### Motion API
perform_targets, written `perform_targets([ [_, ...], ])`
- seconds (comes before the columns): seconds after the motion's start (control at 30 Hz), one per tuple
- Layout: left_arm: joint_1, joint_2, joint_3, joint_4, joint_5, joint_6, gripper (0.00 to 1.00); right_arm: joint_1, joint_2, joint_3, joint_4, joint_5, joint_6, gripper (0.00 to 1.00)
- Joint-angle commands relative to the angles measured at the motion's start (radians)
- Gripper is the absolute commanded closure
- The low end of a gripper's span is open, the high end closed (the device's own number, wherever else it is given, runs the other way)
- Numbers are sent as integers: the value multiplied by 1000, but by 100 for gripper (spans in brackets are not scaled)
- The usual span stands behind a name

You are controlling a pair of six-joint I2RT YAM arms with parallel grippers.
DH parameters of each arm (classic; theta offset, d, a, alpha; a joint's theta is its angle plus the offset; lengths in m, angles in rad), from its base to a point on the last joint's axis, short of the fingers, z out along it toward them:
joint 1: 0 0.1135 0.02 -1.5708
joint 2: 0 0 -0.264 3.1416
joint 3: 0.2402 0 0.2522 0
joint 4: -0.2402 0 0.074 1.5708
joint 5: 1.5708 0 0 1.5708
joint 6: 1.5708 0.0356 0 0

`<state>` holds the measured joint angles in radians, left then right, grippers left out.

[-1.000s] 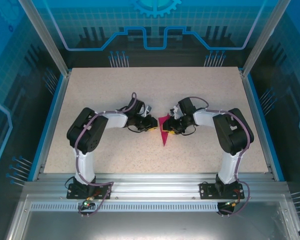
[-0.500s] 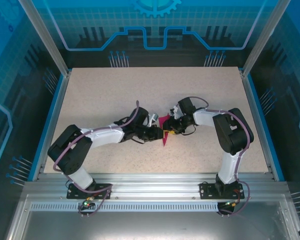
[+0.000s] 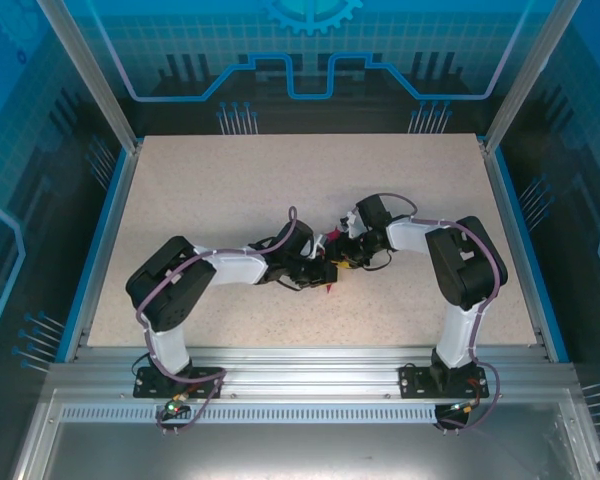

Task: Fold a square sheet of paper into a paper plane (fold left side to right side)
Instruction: Fold the wing for the fifth time at the center of the table.

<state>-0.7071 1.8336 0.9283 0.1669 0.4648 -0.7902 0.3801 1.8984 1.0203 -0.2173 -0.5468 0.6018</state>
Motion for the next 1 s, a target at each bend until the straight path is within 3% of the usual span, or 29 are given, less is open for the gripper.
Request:
perform_targets([
  [0.0, -3, 23, 22, 5, -19, 6, 83, 22, 52, -27, -60, 67, -11, 64],
  [0.97, -27, 85, 12, -143, -61, 2, 85, 22, 51, -11, -79, 73, -20, 63],
])
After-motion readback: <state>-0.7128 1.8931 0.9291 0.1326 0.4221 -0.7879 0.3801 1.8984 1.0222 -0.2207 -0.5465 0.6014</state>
